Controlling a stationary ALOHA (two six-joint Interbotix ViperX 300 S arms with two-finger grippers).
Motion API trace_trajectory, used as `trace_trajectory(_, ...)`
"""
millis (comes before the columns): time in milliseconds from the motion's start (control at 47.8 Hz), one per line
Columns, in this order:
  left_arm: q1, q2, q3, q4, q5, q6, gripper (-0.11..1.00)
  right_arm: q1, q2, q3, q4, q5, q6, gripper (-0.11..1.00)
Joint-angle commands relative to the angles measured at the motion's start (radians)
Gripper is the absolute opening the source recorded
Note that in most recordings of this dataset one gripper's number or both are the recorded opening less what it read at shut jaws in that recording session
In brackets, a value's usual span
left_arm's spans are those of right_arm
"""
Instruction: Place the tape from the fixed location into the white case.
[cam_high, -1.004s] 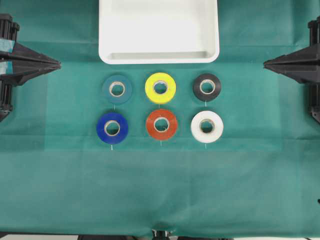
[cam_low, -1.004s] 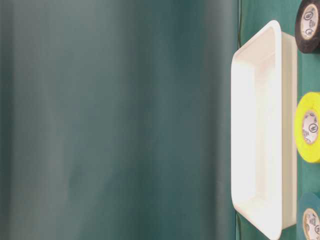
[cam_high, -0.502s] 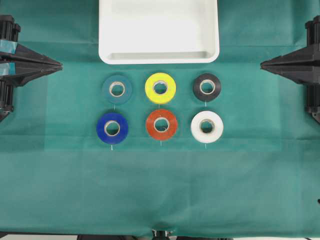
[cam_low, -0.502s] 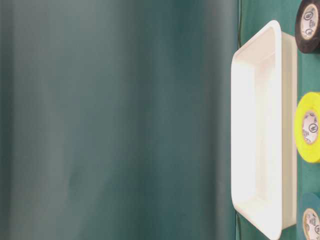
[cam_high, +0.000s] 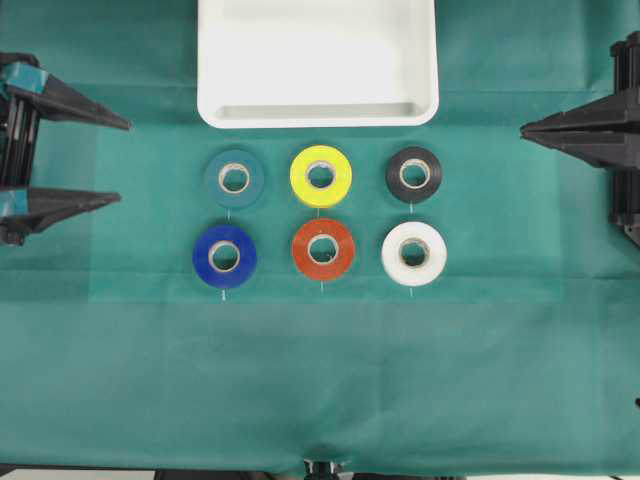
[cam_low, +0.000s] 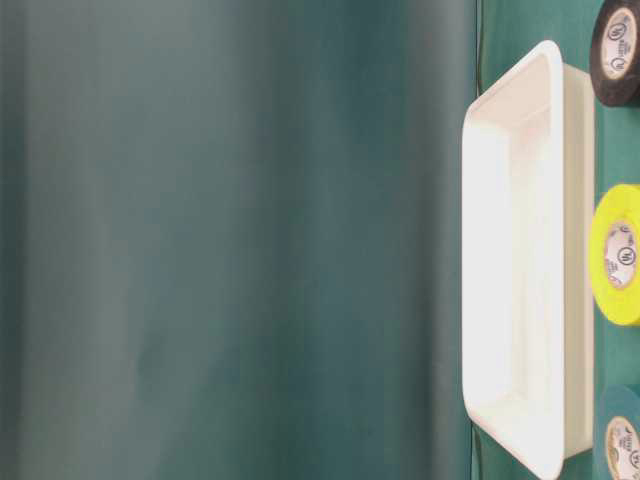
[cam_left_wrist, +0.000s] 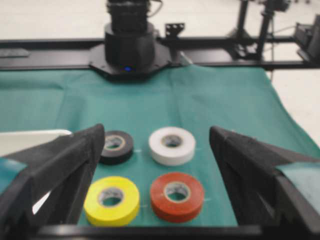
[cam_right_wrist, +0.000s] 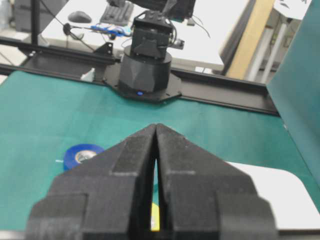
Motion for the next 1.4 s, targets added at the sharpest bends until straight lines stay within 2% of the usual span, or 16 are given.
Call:
trace_trajectory(0,-0.003,0.011,-0.023,-0.002,-0.003,-0.002,1.0,-0.002,0.006,-0.029,-0.002,-0.003,0.002,0.0)
trace_trajectory(690,0.031,0.012,-0.025,-0.003,-0.002,-0.003,1.0,-0.003,0.006,-0.035,-0.005,0.008,0.002,0.0)
trace_trajectory(857,0.06,0.012,-0.025,-0.003,-0.002,-0.003,1.0,-0.002,0.008,-0.037,-0.005,0.009,0.002,0.0)
trace_trajectory(1108,0.155,0.011,-0.026,-0.003,-0.002,-0.002,1.0,-0.002,0.006,-0.037,-0.005,0.011,0.002,0.0)
trace_trajectory(1380,0.161,0.011,-0.026,-0.003,-0.002,-0.003,1.0,-0.002,0.006,-0.037,-0.005,0.011,0.002,0.0)
